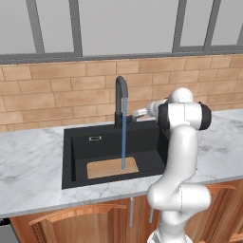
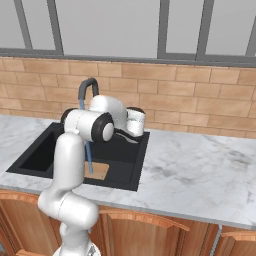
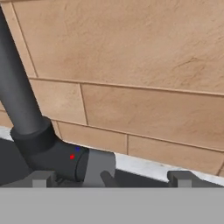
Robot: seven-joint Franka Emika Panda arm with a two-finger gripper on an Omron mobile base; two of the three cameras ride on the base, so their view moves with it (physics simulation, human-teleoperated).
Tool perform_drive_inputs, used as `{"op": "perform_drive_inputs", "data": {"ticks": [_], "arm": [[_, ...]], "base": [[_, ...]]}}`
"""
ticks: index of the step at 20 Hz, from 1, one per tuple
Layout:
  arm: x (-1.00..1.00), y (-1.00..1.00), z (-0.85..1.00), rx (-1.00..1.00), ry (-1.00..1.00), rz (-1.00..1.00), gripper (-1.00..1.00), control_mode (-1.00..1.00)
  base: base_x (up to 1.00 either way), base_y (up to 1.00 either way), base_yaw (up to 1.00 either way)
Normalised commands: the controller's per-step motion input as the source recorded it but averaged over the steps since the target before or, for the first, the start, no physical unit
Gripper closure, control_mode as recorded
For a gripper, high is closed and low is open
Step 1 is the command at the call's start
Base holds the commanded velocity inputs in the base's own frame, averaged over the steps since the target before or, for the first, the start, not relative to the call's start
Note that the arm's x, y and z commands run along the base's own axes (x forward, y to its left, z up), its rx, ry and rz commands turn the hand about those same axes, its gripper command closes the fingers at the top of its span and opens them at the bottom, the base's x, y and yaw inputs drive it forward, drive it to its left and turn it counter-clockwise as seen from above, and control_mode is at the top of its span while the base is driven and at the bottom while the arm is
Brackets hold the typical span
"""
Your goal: Turn on the sink faucet with hot water and rinse the cutting board for ten seconds, then turn off the faucet. Push the cutting board to reach the water if necessary.
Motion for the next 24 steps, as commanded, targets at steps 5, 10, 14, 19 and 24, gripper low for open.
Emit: {"op": "perform_drive_inputs", "data": {"ticks": [5, 10, 14, 19, 24], "arm": [[-0.27, -0.17, -0.07, 0.0, 0.0, 0.01, -1.0, -1.0], [-0.11, -0.2, -0.03, 0.01, 0.0, 0.0, -1.0, -1.0], [0.0, -0.28, -0.05, 0.03, 0.0, 0.0, -1.0, -1.0], [0.0, -0.35, -0.13, 0.04, 0.0, 0.0, -1.0, -1.0], [0.02, -0.21, -0.26, 0.02, 0.0, 0.0, -1.0, -1.0]], "base": [[0.0, 0.0, 0.0], [0.0, 0.0, 0.0], [0.0, 0.0, 0.0], [0.0, 0.0, 0.0], [0.0, 0.0, 0.0]]}}
